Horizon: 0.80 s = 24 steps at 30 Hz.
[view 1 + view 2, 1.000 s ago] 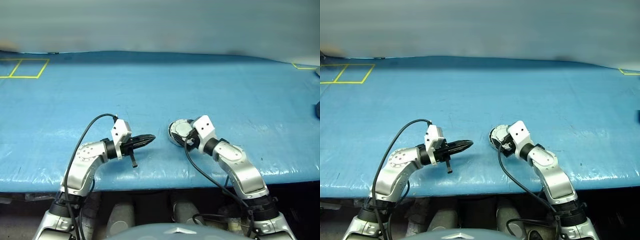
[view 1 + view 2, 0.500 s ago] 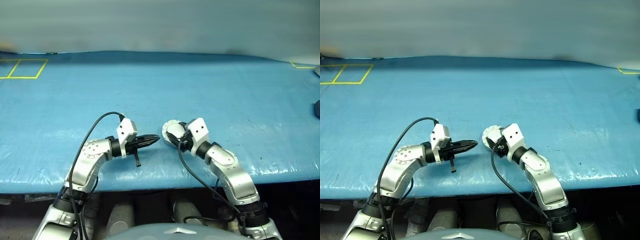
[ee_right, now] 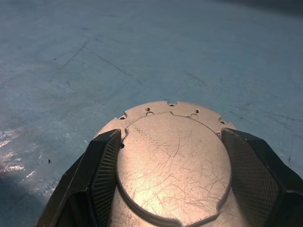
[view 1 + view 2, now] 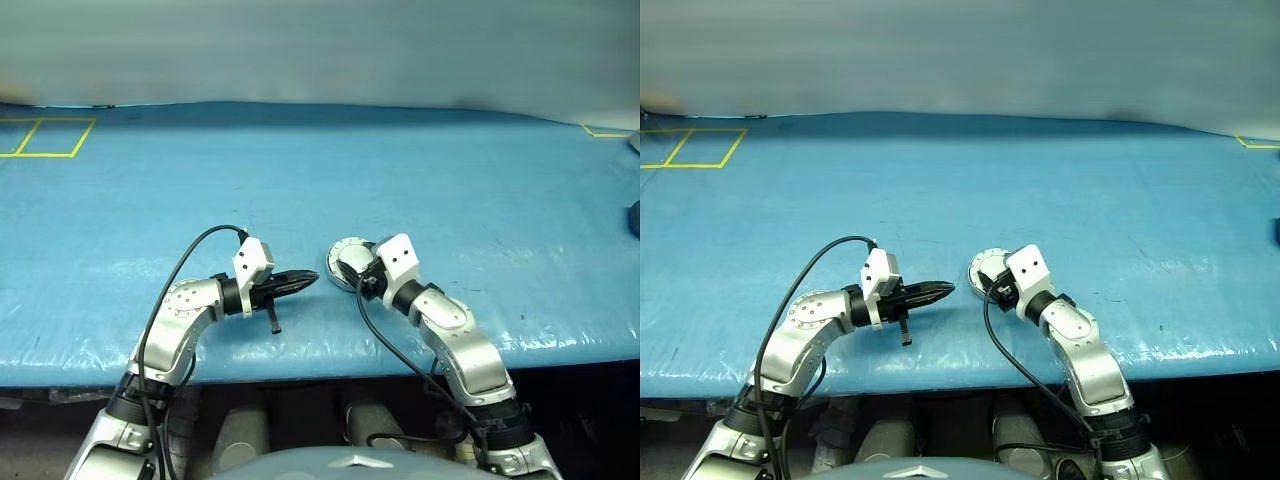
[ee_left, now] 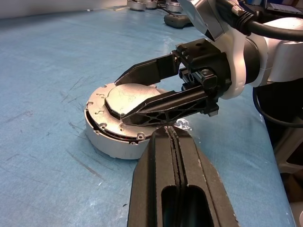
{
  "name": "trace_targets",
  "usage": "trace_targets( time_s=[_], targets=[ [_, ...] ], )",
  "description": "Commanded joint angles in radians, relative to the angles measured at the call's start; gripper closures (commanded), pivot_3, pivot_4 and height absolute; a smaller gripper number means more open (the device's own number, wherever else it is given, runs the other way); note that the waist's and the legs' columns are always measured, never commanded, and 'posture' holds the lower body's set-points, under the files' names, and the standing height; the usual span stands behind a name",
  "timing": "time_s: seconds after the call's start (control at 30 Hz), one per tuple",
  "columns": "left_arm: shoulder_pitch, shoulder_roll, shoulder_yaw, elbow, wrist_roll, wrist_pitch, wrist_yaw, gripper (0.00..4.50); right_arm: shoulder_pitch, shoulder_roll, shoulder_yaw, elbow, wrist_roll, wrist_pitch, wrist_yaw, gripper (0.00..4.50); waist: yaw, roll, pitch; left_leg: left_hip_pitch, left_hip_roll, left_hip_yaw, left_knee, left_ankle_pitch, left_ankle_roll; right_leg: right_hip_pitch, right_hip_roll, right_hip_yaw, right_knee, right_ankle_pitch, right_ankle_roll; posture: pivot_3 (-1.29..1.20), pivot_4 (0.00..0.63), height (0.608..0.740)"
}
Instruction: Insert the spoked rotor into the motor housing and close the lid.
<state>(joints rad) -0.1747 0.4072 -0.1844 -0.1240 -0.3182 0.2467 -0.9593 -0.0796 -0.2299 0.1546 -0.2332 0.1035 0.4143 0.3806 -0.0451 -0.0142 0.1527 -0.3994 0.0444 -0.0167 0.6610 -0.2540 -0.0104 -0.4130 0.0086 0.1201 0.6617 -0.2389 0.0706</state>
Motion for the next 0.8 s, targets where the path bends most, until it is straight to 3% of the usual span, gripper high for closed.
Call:
trace_targets(
  time_s=[0.03, 0.43, 0.63, 0.8],
  targets=[
    [-0.009, 0.007, 0.01, -0.013, -0.006, -0.016, -0.001, 4.5, -0.003, 0.026, -0.009, 0.004, 0.01, -0.022, -0.019, 1.47, 0.0, 0.0, 0.0, 0.0, 0.0, 0.0, 0.0, 0.0, 0.0, 0.0, 0.0, 0.0, 0.0, 0.0, 0.0, 0.0, 0.15, 0.74],
    [-0.023, 0.006, 0.003, -0.001, 0.005, -0.026, 0.0, 4.5, 0.0, 0.039, 0.029, 0.087, -0.063, -0.047, -0.059, 1.47, -0.016, 0.0, 0.0, 0.002, 0.0, 0.0, 0.0, 0.0, 0.0, 0.001, 0.0, 0.0, 0.0, 0.0, 0.001, 0.0, 0.15, 0.74],
    [-0.029, -0.006, 0.005, 0.003, 0.008, -0.025, 0.019, 4.5, -0.001, 0.069, 0.018, 0.183, -0.114, -0.025, -0.158, 1.47, -0.017, -0.002, -0.002, 0.005, 0.0, 0.0, 0.001, 0.0, -0.001, 0.004, 0.0, 0.0, 0.0, -0.001, 0.001, 0.0, 0.15, 0.74],
    [-0.028, -0.005, 0.001, 0.005, 0.016, -0.03, 0.031, 4.5, 0.011, 0.057, 0.018, 0.171, -0.091, -0.009, -0.12, 1.47, -0.017, -0.006, -0.005, 0.006, 0.0, 0.0, 0.002, 0.004, -0.003, 0.006, 0.0, 0.001, 0.0, -0.001, -0.001, 0.0, 0.15, 0.74]
  ],
)
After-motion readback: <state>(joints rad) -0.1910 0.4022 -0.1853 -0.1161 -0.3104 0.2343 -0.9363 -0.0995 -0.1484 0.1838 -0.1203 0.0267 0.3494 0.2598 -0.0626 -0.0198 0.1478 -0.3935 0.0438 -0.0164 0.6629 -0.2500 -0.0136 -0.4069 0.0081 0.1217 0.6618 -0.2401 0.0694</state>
